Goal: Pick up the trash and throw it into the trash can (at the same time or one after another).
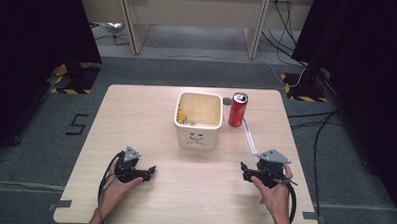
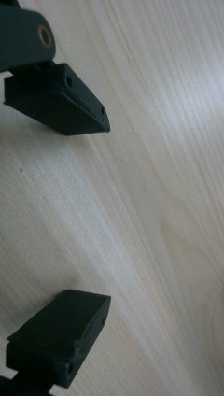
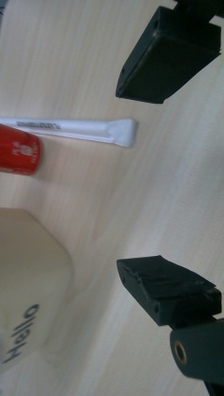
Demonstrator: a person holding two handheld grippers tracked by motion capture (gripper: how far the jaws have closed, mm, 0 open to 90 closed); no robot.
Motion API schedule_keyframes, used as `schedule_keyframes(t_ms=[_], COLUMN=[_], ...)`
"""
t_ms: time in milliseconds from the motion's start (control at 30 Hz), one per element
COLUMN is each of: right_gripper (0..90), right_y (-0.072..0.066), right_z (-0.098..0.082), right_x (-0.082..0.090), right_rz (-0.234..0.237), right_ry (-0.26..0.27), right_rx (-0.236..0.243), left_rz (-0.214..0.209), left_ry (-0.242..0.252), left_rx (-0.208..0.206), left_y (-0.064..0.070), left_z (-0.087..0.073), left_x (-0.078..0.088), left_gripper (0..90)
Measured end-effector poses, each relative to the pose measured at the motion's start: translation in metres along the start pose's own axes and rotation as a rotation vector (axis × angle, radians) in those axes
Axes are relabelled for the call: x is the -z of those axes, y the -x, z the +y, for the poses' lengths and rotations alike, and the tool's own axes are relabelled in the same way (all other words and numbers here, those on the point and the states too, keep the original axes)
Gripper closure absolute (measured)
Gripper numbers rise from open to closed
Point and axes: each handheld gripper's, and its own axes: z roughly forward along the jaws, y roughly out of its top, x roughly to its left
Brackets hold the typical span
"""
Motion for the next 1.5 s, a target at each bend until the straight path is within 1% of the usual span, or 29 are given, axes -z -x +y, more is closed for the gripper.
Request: schedule_keyframes(t_ms=[33, 67, 100, 133, 167, 267, 300, 333, 433, 467, 500, 533, 600, 633, 700, 733, 767, 833, 933, 1000, 1067, 1100, 1233, 1267, 1300, 1333, 1400, 1467, 1500], right_gripper=[15.1, 15.2, 15.2, 15.2, 15.2, 15.2, 15.2, 15.2, 15.2, 15.3, 15.3, 15.3, 15.3, 15.3, 15.3, 15.2, 15.2, 15.3, 15.2, 15.3, 15.3, 15.3, 15.4, 15.4, 15.4, 15.6, 15.6, 15.7, 15.7], right_y=[0.002, 0.003, 0.003, 0.004, 0.004, 0.006, 0.007, 0.007, 0.008, 0.010, 0.010, 0.012, 0.013, 0.014, 0.014, 0.015, 0.015, 0.015, 0.016, 0.017, 0.019, 0.019, 0.022, 0.024, 0.024, 0.027, 0.029, 0.033, 0.033], right_z=[0.009, 0.014, 0.014, 0.021, 0.021, 0.031, 0.038, 0.038, 0.046, 0.052, 0.052, 0.058, 0.061, 0.067, 0.070, 0.076, 0.076, 0.082, 0.090, 0.094, 0.100, 0.100, 0.107, 0.110, 0.110, 0.112, 0.113, 0.115, 0.115], right_x=[0.001, 0.001, 0.001, -0.001, -0.001, -0.006, -0.009, -0.009, -0.014, -0.017, -0.017, -0.020, -0.021, -0.024, -0.024, -0.026, -0.026, -0.028, -0.033, -0.037, -0.045, -0.045, -0.056, -0.061, -0.061, -0.067, -0.070, -0.077, -0.077], right_rz=[-0.002, -0.005, -0.005, -0.010, -0.010, 0.012, 0.018, 0.018, 0.014, 0.010, 0.010, -0.001, -0.003, -0.009, -0.012, -0.008, -0.008, -0.015, -0.010, -0.016, -0.014, -0.014, -0.025, -0.029, -0.029, -0.021, -0.015, -0.031, -0.031], right_ry=[0.015, 0.022, 0.022, 0.037, 0.037, 0.049, 0.049, 0.049, 0.043, 0.048, 0.048, 0.047, 0.052, 0.056, 0.056, 0.064, 0.064, 0.065, 0.067, 0.068, 0.073, 0.073, 0.071, 0.068, 0.068, 0.073, 0.075, 0.073, 0.073], right_rx=[-0.001, -0.002, -0.002, -0.009, -0.009, -0.025, -0.026, -0.026, -0.013, -0.015, -0.015, -0.013, -0.013, -0.017, -0.014, -0.015, -0.015, -0.012, -0.012, -0.012, -0.017, -0.017, -0.018, -0.023, -0.023, -0.023, -0.028, -0.037, -0.037], left_rz=[0.000, 0.000, 0.000, 0.000, 0.000, 0.000, 0.000, -0.001, -0.001, 0.000, -0.001, -0.001, 0.000, -0.001, -0.001, -0.001, 0.000, -0.001, -0.001, -0.001, -0.001, -0.001, 0.000, 0.000, 0.000, 0.000, 0.000, 0.000, 0.000], left_ry=[0.000, 0.001, 0.000, 0.000, 0.000, 0.002, 0.002, 0.002, 0.002, 0.002, 0.001, 0.001, 0.002, 0.002, 0.002, 0.002, 0.002, 0.002, 0.003, 0.003, 0.002, 0.002, 0.001, 0.001, 0.000, 0.000, 0.004, 0.004, 0.004], left_rx=[0.000, 0.000, 0.000, 0.000, 0.000, 0.001, 0.000, 0.001, 0.000, 0.000, 0.000, 0.000, 0.000, 0.001, 0.001, 0.001, 0.002, 0.002, 0.003, 0.002, 0.002, 0.002, -0.001, -0.001, -0.002, -0.002, 0.003, 0.003, 0.003], left_y=[0.000, 0.000, 0.000, 0.000, 0.000, 0.000, 0.000, 0.000, 0.000, 0.000, 0.000, 0.000, 0.000, 0.000, 0.000, 0.000, 0.000, 0.000, 0.000, 0.000, 0.000, 0.000, 0.000, 0.000, 0.000, 0.000, 0.000, 0.000, 0.000], left_z=[0.000, 0.000, 0.000, 0.000, 0.000, 0.000, 0.000, 0.000, 0.000, 0.000, 0.000, 0.000, 0.000, 0.000, 0.000, 0.000, 0.000, 0.000, 0.000, 0.000, 0.000, 0.000, 0.000, 0.000, 0.000, 0.000, 0.000, 0.000, 0.000], left_x=[0.000, 0.000, 0.000, 0.000, 0.000, 0.000, 0.000, 0.000, 0.000, 0.000, 0.000, 0.000, 0.000, 0.000, 0.000, 0.000, 0.000, 0.000, 0.000, 0.000, 0.000, 0.000, 0.000, 0.000, 0.000, 0.000, 0.000, 0.000, 0.000], left_gripper=[13.6, 13.6, 13.6, 13.6, 13.6, 13.6, 13.6, 13.6, 13.6, 13.6, 13.6, 13.6, 13.6, 13.6, 13.6, 13.5, 13.5, 13.6, 13.6, 13.5, 13.5, 13.5, 13.6, 13.6, 13.6, 13.6, 13.5, 13.5, 13.5])
